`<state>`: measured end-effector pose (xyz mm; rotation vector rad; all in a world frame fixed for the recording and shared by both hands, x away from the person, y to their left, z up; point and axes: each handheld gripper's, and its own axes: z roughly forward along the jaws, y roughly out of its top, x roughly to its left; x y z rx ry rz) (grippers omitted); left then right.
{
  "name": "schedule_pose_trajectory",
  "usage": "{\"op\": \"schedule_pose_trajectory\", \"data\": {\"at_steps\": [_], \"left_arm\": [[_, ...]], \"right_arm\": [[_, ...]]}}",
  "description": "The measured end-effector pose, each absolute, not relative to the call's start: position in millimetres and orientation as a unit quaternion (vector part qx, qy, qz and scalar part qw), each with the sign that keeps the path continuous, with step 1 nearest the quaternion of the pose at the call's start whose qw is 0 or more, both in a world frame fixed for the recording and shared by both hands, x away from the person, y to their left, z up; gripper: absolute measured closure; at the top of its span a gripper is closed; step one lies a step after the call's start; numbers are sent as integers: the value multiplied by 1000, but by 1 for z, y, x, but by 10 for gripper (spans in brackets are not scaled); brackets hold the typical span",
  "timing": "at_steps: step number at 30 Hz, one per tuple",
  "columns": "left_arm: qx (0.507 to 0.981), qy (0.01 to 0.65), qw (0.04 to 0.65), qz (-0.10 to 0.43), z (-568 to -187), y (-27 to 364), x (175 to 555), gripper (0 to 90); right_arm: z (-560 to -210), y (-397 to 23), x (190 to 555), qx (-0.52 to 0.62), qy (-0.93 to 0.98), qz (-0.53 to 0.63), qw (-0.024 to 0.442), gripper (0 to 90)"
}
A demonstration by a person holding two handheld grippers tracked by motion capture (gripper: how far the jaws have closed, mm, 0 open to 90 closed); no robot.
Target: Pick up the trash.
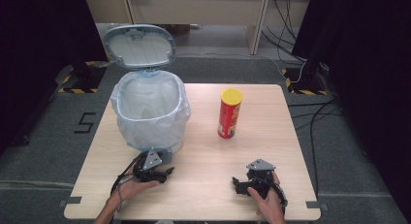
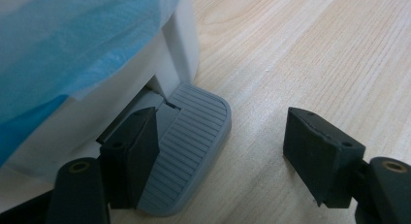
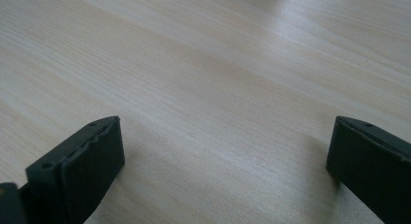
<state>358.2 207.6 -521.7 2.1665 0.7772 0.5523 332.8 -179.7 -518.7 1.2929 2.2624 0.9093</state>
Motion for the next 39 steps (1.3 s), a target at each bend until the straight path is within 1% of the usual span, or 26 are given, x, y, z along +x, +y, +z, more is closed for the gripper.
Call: {"op": "schedule_pose_trajectory", "data": {"at_steps": [10, 11, 12, 13, 14, 16, 17, 18, 19, 20, 22, 23, 30, 39], "left_arm": [[846, 305, 381, 217, -522, 208, 358, 278], [846, 304, 381, 217, -522, 208, 358, 278], [846, 304, 381, 217, -522, 208, 358, 278], [846, 304, 380, 217, -522, 208, 358, 278], [846, 304, 380, 217, -522, 208, 358, 278], [846, 304, 380, 217, -522, 208, 358, 278], [846, 304, 380, 217, -522, 208, 358, 278], [847, 304, 379, 217, -522, 208, 358, 278], [846, 304, 380, 217, -522, 208, 358, 278], [846, 304, 380, 217, -522, 208, 358, 278], [847, 304, 380, 216, -522, 208, 358, 278], [846, 304, 380, 218, -522, 208, 358, 278], [847, 303, 380, 217, -522, 208, 358, 278], [847, 302, 381, 216, -522, 208, 358, 278]], "right_arm": [[-519, -180, 334, 462, 803, 324, 190, 10], [-519, -180, 334, 461, 803, 325, 193, 29], [-518, -180, 334, 457, 803, 329, 194, 97], [-517, -181, 334, 451, 802, 337, 198, 190], [-516, -181, 335, 445, 801, 346, 204, 220], [-515, -181, 338, 443, 800, 345, 213, 114], [-513, -180, 340, 442, 798, 346, 222, 139], [-511, -181, 342, 442, 793, 350, 230, 190], [-508, -181, 344, 444, 787, 357, 235, 183], [-505, -181, 348, 447, 782, 364, 237, 133], [-500, -181, 354, 449, 773, 377, 243, 169], [-496, -180, 358, 450, 769, 382, 245, 153], [-476, -172, 382, 437, 758, 409, 259, 153], [-467, -160, 415, 440, 748, 421, 265, 154]]}}
